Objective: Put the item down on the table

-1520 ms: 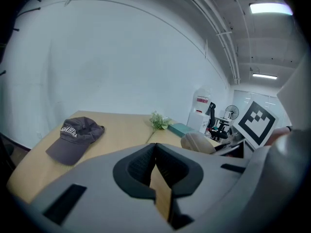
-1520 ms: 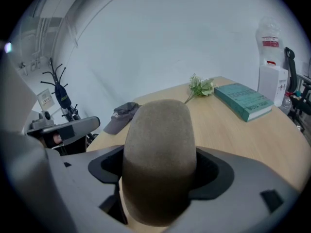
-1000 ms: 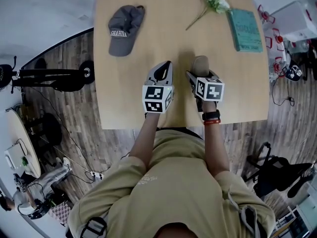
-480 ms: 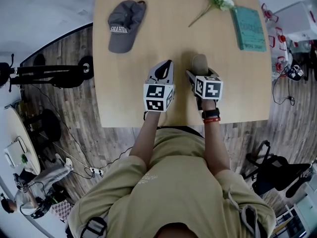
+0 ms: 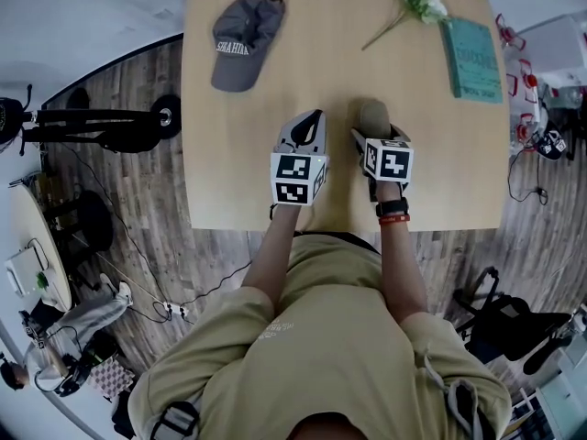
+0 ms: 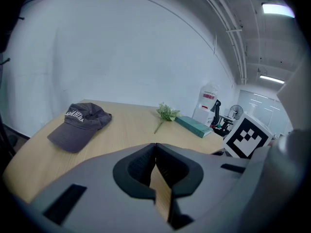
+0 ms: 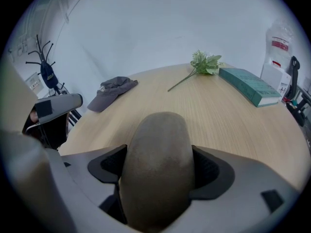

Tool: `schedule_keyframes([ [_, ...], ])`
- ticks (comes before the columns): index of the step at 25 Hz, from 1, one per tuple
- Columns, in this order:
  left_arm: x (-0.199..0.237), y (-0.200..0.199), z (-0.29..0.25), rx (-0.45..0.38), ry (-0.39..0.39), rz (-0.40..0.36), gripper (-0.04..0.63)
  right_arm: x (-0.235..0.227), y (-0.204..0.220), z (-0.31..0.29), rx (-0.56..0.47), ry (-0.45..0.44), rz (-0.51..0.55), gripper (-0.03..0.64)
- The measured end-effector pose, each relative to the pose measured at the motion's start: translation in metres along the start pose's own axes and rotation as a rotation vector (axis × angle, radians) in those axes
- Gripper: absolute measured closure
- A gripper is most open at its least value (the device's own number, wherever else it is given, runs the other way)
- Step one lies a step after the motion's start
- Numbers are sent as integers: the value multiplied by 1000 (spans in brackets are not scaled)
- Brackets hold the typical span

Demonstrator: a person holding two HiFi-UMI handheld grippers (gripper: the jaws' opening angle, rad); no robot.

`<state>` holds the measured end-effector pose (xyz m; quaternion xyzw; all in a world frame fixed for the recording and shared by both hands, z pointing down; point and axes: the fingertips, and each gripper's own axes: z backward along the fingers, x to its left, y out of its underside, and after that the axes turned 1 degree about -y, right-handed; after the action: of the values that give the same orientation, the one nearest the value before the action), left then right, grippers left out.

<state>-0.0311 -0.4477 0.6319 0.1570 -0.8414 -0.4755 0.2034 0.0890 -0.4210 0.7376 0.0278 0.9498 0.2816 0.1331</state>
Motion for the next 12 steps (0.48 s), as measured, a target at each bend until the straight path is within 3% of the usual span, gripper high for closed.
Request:
schedule_keyframes([
  [12, 1, -24, 43, -57, -57, -8, 572, 11, -14, 48, -88, -33, 35, 167],
])
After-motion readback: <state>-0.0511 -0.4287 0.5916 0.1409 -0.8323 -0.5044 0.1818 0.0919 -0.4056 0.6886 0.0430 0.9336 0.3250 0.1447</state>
